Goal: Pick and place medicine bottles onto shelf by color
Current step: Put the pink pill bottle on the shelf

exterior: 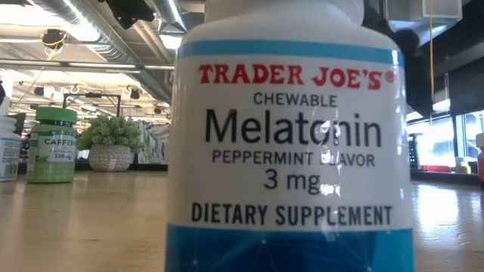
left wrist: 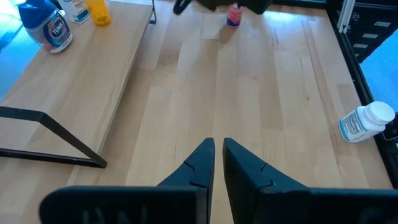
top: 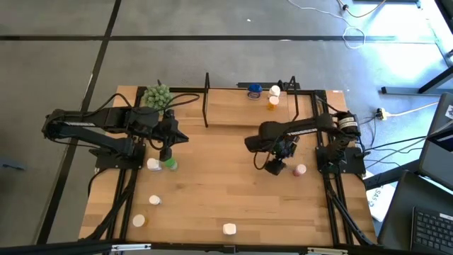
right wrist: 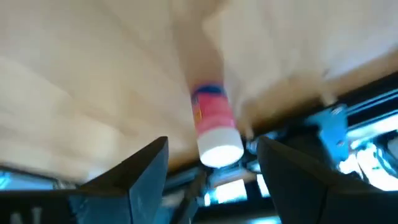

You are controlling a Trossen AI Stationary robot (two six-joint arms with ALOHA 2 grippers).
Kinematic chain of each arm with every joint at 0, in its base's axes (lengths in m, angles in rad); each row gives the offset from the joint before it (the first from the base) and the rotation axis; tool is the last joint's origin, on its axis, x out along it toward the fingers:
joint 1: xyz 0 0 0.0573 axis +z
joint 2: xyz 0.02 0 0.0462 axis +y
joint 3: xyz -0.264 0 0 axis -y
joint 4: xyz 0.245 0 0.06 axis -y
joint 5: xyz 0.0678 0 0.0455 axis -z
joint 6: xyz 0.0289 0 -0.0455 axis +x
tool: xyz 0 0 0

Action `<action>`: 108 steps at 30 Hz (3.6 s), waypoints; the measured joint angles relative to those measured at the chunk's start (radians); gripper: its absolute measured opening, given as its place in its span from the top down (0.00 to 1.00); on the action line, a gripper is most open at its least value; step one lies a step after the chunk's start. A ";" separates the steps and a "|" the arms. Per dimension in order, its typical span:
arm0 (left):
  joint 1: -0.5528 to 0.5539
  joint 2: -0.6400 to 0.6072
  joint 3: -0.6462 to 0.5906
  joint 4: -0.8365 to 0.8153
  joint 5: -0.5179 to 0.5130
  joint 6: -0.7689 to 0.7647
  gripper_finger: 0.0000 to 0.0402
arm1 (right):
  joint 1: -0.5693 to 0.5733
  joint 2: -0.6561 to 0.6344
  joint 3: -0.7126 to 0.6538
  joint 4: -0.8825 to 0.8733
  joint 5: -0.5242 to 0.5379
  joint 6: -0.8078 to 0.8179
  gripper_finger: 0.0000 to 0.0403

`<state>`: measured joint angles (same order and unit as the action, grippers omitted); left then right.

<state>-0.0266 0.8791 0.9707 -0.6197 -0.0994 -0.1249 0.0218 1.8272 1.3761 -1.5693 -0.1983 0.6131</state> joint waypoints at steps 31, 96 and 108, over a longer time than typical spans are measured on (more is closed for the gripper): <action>0.000 0.000 0.000 0.000 0.034 0.083 0.93 | 0.349 -0.467 0.141 0.001 0.339 0.695 0.38; 0.000 0.000 0.000 0.001 0.034 0.083 0.93 | 0.336 -0.874 -0.809 0.631 0.200 0.848 0.49; 0.000 0.000 0.000 0.001 0.034 0.083 0.93 | 0.265 -0.873 -0.759 0.631 0.199 0.786 0.55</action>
<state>-0.0265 0.8787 0.9707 -0.6189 -0.0650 -0.0418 0.2872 0.9539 0.6170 -0.9384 0.0004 1.3995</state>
